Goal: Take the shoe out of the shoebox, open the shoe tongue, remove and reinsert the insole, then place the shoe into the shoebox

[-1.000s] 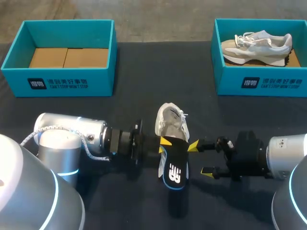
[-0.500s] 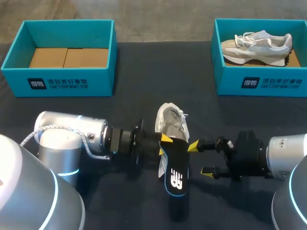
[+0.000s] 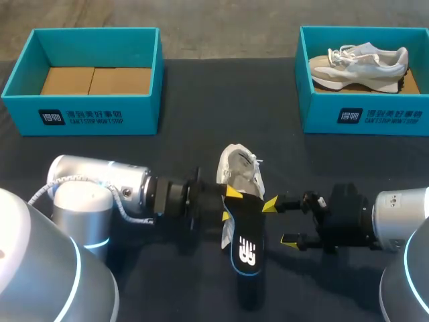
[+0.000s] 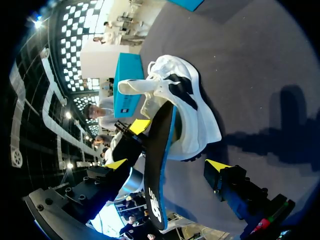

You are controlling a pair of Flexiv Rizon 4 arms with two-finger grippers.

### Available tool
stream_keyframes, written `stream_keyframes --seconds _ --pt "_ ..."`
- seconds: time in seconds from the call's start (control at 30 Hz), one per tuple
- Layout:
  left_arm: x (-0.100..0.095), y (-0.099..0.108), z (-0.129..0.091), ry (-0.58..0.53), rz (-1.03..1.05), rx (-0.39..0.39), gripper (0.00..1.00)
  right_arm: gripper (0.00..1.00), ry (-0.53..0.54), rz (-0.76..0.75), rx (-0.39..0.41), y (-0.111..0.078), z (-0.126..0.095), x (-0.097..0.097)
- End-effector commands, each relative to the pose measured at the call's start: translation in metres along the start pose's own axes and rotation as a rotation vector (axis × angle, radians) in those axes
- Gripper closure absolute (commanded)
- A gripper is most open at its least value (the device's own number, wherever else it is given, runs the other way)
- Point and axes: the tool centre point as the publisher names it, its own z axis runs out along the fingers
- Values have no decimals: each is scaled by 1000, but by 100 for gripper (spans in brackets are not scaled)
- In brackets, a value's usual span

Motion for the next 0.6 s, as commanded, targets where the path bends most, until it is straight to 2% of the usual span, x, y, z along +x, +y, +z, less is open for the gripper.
stream_keyframes --seconds 0.03,0.23,0.5,0.6 --pt "3 -9 -2 -4 6 -8 63 0 -9 1 -3 -1 1 2" --pt "4 -17 -3 12 33 -16 63 0 -9 1 -3 -1 1 2" --pt "3 -23 -6 1 69 -100 64 0 -9 1 -3 -1 1 2" --pt "3 -23 -7 1 67 -106 66 0 -9 1 -3 -1 1 2"
